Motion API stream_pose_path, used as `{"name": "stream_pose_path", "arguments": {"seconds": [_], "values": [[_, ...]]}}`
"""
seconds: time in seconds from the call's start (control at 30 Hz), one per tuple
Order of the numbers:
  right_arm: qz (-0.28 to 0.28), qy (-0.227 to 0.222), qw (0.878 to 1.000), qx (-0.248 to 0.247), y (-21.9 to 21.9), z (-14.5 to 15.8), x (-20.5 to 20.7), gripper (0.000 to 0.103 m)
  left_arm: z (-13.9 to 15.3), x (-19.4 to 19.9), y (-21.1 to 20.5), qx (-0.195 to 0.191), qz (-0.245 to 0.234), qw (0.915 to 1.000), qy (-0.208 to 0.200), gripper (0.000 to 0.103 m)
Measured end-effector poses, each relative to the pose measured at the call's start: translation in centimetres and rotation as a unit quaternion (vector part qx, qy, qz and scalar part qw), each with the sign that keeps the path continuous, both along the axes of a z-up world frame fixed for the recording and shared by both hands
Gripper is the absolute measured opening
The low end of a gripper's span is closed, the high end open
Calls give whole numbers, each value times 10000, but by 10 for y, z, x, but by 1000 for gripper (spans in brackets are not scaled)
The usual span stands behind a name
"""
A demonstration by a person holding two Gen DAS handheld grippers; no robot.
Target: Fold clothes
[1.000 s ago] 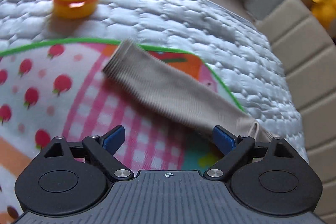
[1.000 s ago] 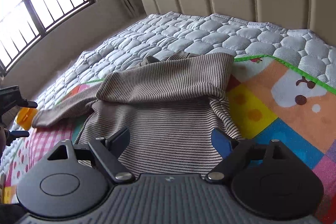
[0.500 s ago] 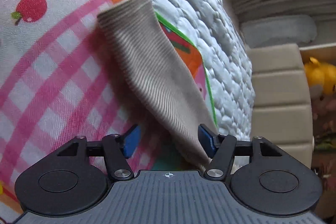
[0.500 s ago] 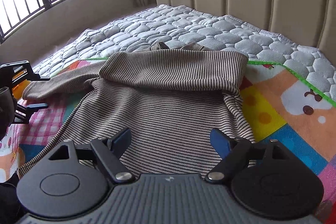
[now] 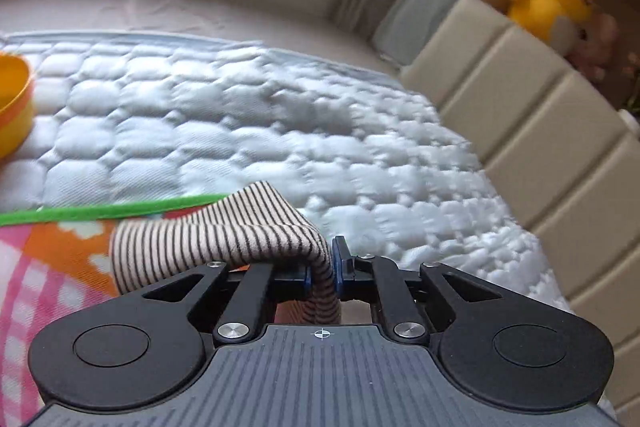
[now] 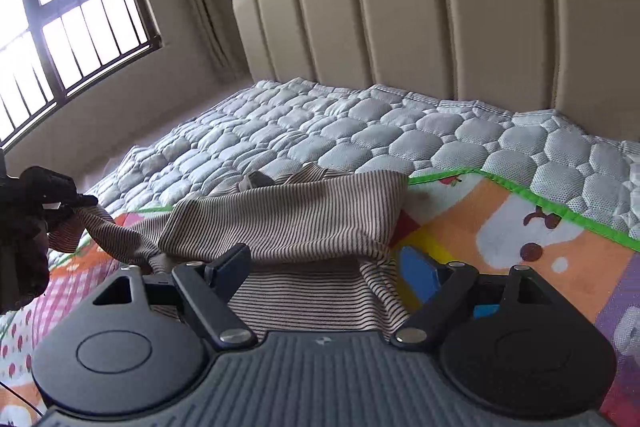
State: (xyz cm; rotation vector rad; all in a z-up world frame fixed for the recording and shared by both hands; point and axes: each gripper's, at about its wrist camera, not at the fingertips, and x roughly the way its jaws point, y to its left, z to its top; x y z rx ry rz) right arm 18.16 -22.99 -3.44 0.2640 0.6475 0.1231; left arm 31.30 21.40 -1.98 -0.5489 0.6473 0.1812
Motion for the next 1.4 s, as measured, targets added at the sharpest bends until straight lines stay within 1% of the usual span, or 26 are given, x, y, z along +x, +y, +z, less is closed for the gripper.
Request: {"name": "stream_pose_path", "arguments": {"seconds": [0.1, 0.13, 0.23, 0.3, 0.4, 0.43, 0.47, 0.5, 0.53, 0.57, 0.67, 0.73, 0.83, 0.93, 1.03, 1.1, 1.13, 1.17, 1.23, 1.3, 1.33, 1.4], "values": [[-154, 5, 9998, 136, -11, 1, 1, 83, 36, 8, -46, 78, -628, 9970, -445, 11], [-194, -11, 9996, 181, -14, 2, 0, 83, 44, 8, -62, 102, -826, 9951, -536, 11], [-319, -99, 9990, 307, -25, 6, -1, 83, 56, 11, -115, 168, -1408, 9875, -681, 11], [-415, -154, 9982, 394, -34, 9, -1, 83, 53, 13, -146, 141, -1698, 9833, -640, 11], [-556, -162, 9969, 525, -47, 9, 0, 83, 38, 13, -185, 100, -2145, 9758, -404, 13], [-597, -141, 9965, 560, -51, 7, 1, 83, 31, 11, -195, 132, -2284, 9729, -319, 18], [-643, -110, 9961, 591, -54, 5, 2, 83, 25, 10, -205, 164, -2423, 9698, -235, 25], [-680, -60, 9957, 621, -57, 3, 4, 83, 19, 8, -214, 209, -2613, 9649, -156, 31], [-708, -3, 9953, 654, -59, 0, 5, 83, 15, 4, -221, 291, -2754, 9608, -107, 42], [-726, 52, 9949, 701, -61, -3, 7, 83, 10, 1, -228, 375, -2891, 9566, -60, 50], [-728, 152, 9940, 799, -64, -8, 12, 83, 7, -12, -231, 514, -3017, 9520, 104, 57], [-688, 181, 9946, 759, -62, -10, 13, 83, 6, -21, -233, 605, -3096, 9487, 213, 61], [-642, 242, 9947, 772, -60, -13, 15, 83, 15, -38, -216, 768, -3037, 9490, 363, 68], [-611, 345, 9938, 867, -58, -17, 15, 83, 32, -55, -189, 1098, -2889, 9497, 506, 74], [-496, 495, 9940, 840, -54, -22, 12, 83, 52, -71, -159, 1236, -2547, 9572, 606, 81], [-329, 616, 9949, 726, -46, -26, 11, 83, 65, -85, -142, 1173, -2267, 9653, 561, 87], [-237, 664, 9955, 634, -40, -28, 9, 84, 70, -91, -136, 1138, -2134, 9688, 534, 92], [-147, 689, 9961, 533, -35, -29, 8, 84, 71, -97, -131, 1096, -1943, 9734, 524, 95], [15, 693, 9971, 315, -24, -31, 3, 84, 67, -101, -126, 896, -1637, 9808, 575, 95], [86, 636, 9979, 107, -16, -29, -2, 84, 51, -97, -127, 624, -1382, 9860, 695, 95], [90, 595, 9982, 25, -14, -28, -5, 84, 42, -93, -130, 551, -1311, 9873, 710, 95], [49, 492, 9987, -92, -14, -24, -9, 84, 25, -83, -139, 624, -1256, 9886, 551, 95]]}}
